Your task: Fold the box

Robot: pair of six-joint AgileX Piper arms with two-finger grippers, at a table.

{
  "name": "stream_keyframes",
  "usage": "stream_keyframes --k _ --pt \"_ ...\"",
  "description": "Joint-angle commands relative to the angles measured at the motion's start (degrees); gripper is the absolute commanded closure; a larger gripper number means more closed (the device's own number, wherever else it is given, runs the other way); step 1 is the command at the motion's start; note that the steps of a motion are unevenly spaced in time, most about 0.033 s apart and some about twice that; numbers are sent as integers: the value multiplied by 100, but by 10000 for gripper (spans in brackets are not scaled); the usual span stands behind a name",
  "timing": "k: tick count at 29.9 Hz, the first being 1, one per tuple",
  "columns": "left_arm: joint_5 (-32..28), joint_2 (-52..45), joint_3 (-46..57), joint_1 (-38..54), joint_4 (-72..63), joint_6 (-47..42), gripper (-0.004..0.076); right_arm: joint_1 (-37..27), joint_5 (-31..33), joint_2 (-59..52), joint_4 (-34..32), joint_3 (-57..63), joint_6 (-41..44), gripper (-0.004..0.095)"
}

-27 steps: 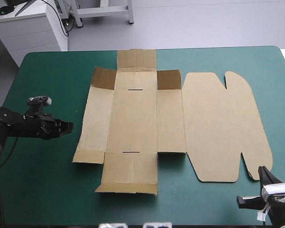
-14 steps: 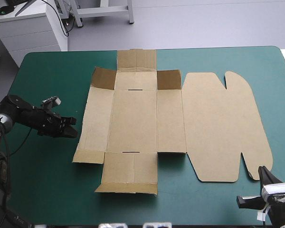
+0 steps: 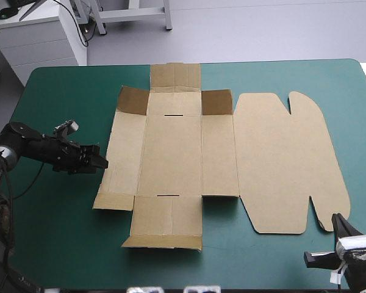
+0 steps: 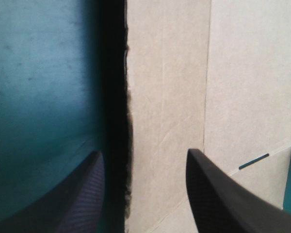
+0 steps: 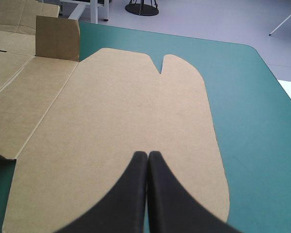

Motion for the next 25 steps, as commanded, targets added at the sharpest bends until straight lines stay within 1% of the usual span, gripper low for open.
stream_keyframes --k 1,11,14,16,18,19,21,22,25 --pt "44 -178 -169 7 -430 -11 337 -48 -397 -111 40 -124 -21 922" --pt "109 276 -169 -2 -595 -11 337 -48 -397 -111 40 -124 -21 922" --pt "131 307 -169 -2 -764 -11 364 -48 -397 -111 40 -124 -21 922" --pt "150 307 -169 -2 -831 -11 414 -48 -397 -111 40 -124 -21 922" --pt "150 307 -169 -15 -843 -11 492 -48 -397 -111 40 -124 -21 922" --pt "150 307 -169 -15 -805 -11 549 -48 -397 -111 40 -124 -21 922" --pt "150 307 -169 -15 -738 2 691 -48 -397 -111 40 -124 -21 922" --pt "159 307 -169 -15 -738 30 728 -48 -397 -111 40 -124 -21 922" --pt "171 316 -169 -15 -761 29 730 -48 -397 -111 40 -124 -21 922"
